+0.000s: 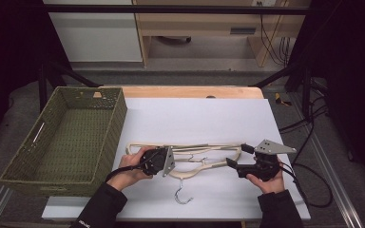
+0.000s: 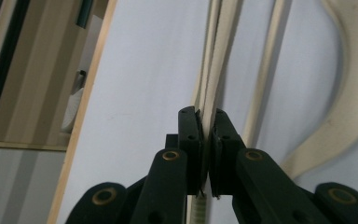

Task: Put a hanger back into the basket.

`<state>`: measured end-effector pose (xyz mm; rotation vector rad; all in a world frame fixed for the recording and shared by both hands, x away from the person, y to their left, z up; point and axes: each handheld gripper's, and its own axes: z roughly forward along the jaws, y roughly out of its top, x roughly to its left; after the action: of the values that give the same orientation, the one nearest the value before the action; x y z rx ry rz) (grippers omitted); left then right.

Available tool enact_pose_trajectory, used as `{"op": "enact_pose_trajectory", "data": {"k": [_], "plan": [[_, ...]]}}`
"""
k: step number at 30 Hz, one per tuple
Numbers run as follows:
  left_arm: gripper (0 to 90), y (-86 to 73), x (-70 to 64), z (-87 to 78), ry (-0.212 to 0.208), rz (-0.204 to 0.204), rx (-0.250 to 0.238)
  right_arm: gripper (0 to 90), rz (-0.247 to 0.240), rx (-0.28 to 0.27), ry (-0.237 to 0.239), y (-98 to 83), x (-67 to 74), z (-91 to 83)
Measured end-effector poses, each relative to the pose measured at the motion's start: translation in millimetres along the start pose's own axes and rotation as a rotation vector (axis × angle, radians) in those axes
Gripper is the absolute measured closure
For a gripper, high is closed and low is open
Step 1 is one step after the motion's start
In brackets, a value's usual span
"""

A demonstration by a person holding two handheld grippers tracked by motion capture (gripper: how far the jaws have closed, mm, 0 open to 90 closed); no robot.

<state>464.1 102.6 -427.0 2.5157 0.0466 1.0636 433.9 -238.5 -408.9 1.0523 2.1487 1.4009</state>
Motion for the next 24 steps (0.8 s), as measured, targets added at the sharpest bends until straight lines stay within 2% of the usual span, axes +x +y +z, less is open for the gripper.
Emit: {"op": "enact_pose_trajectory", "data": {"k": [1, 4, 9, 10, 11, 17, 18, 19, 20, 21, 23, 24], "plan": [[86.0, 0.2, 1.9, -2.1, 0.008, 0.011, 0.013, 19.9, -0.001, -0.004, 0.000, 0.1, -0.1, -0.7], [86.6, -1.3, 4.9, -6.0, 0.006, -0.064, -0.026, 19.9, -0.003, -0.010, -0.005, 0.3, -0.9, -2.0], [86.6, -2.3, 8.5, -13.6, -0.001, -0.155, -0.031, 19.4, -0.005, -0.011, 0.000, -0.7, -0.8, -1.3], [86.6, -1.7, 9.2, -16.3, 0.000, -0.185, -0.039, 19.4, -0.004, -0.010, 0.000, -0.9, -0.3, -1.0], [86.6, -1.7, 9.2, -16.3, 0.000, -0.185, -0.039, 19.4, -0.004, -0.010, 0.000, -0.9, -0.3, -1.0], [86.7, -0.4, 18.4, -36.1, -0.033, -0.356, -0.088, 18.2, 0.006, -0.019, 0.011, -1.9, 0.3, -1.2], [86.7, -0.7, 20.5, -40.2, -0.045, -0.399, -0.104, 18.0, 0.005, -0.021, 0.011, -2.0, 0.1, -1.2], [86.6, -1.0, 21.9, -42.6, -0.050, -0.418, -0.112, 17.4, 0.009, -0.022, 0.013, -2.1, 0.1, -1.3], [86.7, -1.0, 21.9, -42.6, -0.050, -0.418, -0.112, 17.4, 0.009, -0.022, 0.013, -2.1, 0.1, -1.3], [86.7, -2.0, 25.7, -49.7, -0.071, -0.478, -0.132, 17.2, 0.007, -0.029, 0.013, -1.9, 0.0, -1.7], [86.7, -2.7, 27.8, -55.6, -0.075, -0.513, -0.147, 16.7, 0.010, -0.031, 0.014, -1.8, 0.1, -2.6], [86.7, -2.7, 27.8, -55.6, -0.075, -0.513, -0.147, 16.4, 0.011, -0.034, 0.015, -1.8, 0.1, -2.6]]}}
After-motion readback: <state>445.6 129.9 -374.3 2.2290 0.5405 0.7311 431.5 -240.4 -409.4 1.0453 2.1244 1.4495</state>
